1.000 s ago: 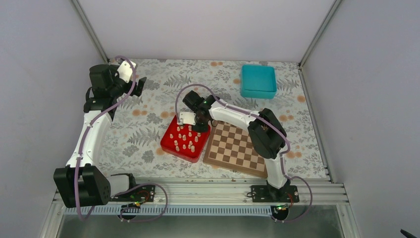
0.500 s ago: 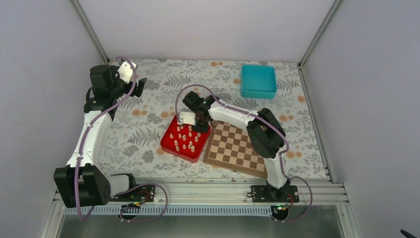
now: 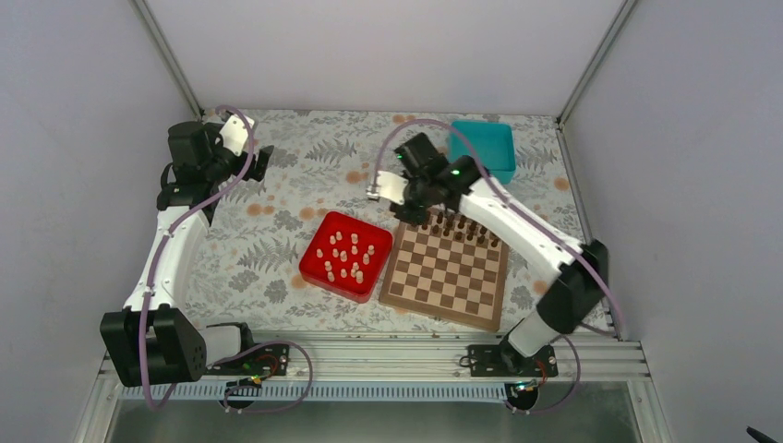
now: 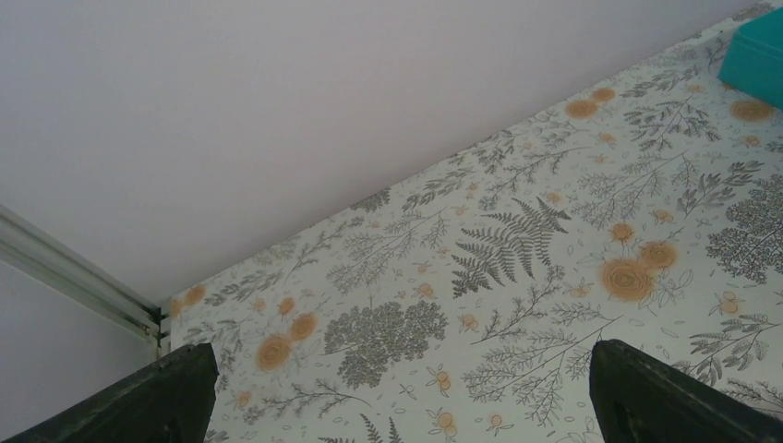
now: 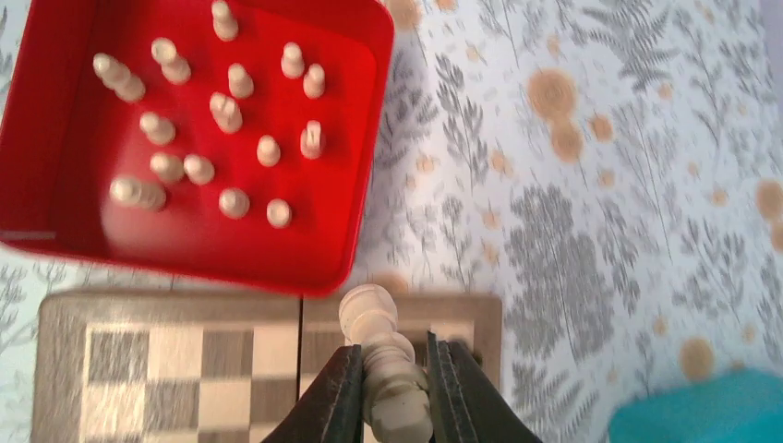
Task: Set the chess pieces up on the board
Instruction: Pick up the chess piece from the storage box, then place the chess piece on the chessboard.
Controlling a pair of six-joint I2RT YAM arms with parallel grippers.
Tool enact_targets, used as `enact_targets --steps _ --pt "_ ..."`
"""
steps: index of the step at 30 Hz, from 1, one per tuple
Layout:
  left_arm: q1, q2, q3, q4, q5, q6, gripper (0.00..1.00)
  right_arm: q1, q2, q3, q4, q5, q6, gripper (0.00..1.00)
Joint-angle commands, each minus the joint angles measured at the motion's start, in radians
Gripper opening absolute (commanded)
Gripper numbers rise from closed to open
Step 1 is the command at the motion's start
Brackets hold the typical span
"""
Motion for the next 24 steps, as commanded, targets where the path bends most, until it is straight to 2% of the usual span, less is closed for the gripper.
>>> enact_targets --steps 1,5,14,19,24 --pt "0.004 -0.021 0.021 -0.004 0.022 0.006 1.0 -0.037 -0.13 -0.144 -0.109 0.034 0.012 0.06" --pt "0.004 -0.023 0.001 0.006 0.031 0.016 1.0 -0.053 -0.266 -0.329 -0.119 0.05 0.03 0.05" --pt "0.004 0.015 -0.052 0.056 0.014 0.013 1.0 -0.063 -0.498 -0.628 -0.091 0.005 0.055 0.05" --pt "0.004 0.032 -0.067 0.064 -0.007 0.019 1.0 -0.065 -0.555 -0.742 -0.037 -0.021 0.055 0.04" --pt "0.004 0.024 -0.072 0.06 -0.011 0.024 1.0 -0.065 -0.549 -0.777 0.003 -0.025 0.062 0.04"
